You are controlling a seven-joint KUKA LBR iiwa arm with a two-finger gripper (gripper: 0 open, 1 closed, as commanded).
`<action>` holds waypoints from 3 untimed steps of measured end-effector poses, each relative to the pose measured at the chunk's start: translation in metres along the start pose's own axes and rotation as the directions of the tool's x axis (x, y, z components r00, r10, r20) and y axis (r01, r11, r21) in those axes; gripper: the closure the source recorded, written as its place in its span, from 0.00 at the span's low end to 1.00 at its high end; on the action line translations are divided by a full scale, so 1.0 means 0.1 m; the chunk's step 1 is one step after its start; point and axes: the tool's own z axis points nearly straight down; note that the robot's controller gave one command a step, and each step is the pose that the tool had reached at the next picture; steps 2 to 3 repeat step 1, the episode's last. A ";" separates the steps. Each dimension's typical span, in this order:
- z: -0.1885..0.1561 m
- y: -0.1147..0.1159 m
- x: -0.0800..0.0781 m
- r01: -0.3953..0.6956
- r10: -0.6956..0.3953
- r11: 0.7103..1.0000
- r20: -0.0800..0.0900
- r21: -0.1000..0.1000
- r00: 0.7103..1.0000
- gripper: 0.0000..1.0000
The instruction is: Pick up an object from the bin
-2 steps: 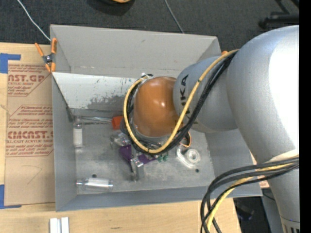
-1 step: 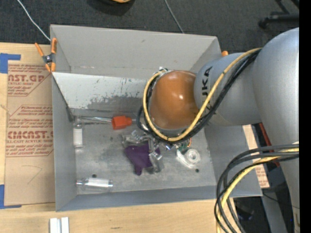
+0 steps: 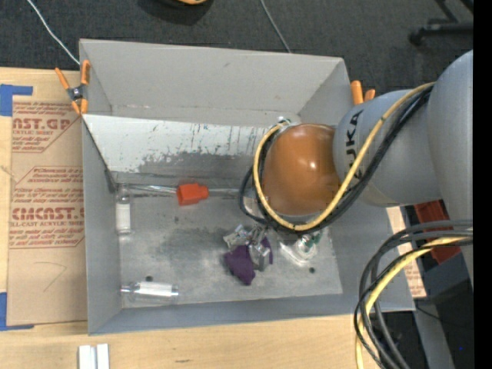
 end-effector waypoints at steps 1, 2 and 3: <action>0.00 0.00 0.00 0.000 0.000 1.000 0.000 0.000 1.000 1.00; 0.00 0.00 0.00 0.000 0.000 1.000 0.000 0.000 1.000 1.00; 0.00 0.00 0.00 0.000 0.000 1.000 0.000 0.000 1.000 1.00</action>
Offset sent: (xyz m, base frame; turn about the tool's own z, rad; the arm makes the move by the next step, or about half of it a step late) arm 0.0012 -0.0024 0.0986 -0.0159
